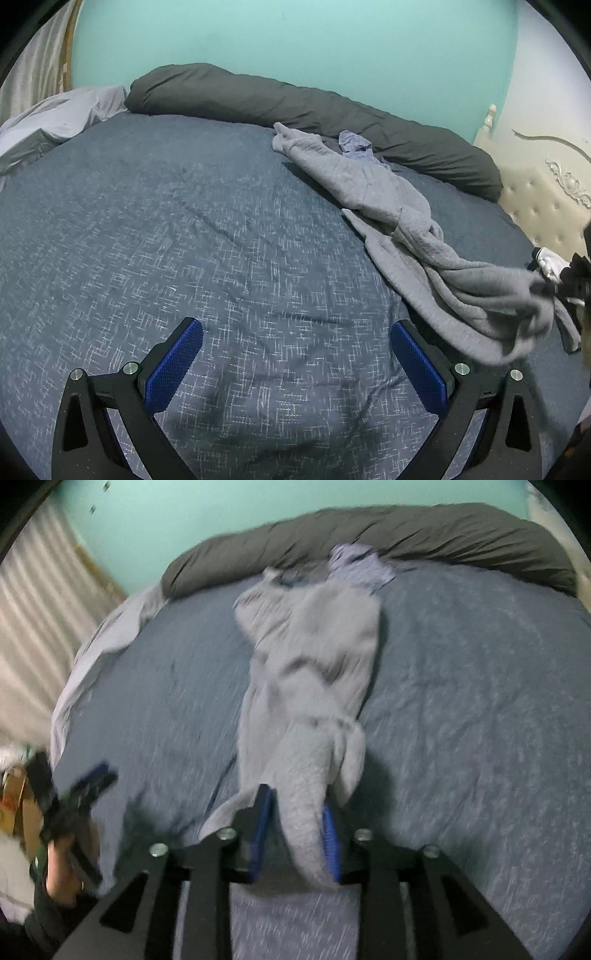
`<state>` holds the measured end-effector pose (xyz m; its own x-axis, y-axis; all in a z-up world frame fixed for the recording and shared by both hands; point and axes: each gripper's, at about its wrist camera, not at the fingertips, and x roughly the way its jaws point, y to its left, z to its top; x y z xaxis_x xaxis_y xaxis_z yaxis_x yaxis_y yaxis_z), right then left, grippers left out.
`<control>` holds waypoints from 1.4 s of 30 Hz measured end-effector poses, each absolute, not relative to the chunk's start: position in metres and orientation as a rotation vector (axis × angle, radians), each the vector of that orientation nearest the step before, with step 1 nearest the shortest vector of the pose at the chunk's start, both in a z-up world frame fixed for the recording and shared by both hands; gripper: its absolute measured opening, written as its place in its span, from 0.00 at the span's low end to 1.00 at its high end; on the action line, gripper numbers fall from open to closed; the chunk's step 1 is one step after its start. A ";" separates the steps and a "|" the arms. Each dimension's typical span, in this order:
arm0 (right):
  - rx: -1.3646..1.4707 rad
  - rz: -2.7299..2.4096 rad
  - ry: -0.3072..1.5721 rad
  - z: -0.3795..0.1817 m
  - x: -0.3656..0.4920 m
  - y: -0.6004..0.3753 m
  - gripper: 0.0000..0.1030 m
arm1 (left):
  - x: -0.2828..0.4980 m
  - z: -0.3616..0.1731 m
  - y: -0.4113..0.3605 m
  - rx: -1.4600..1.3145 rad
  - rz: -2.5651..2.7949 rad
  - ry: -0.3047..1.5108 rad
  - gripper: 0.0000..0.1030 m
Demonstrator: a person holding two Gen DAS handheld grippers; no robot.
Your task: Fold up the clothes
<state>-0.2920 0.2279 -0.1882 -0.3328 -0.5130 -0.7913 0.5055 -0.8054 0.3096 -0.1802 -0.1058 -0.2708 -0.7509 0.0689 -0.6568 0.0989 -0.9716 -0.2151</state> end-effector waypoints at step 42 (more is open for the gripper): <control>1.078 -2.164 0.064 -0.197 -0.368 0.113 0.06 | -0.189 -0.281 -0.132 1.079 -2.837 0.327 1.00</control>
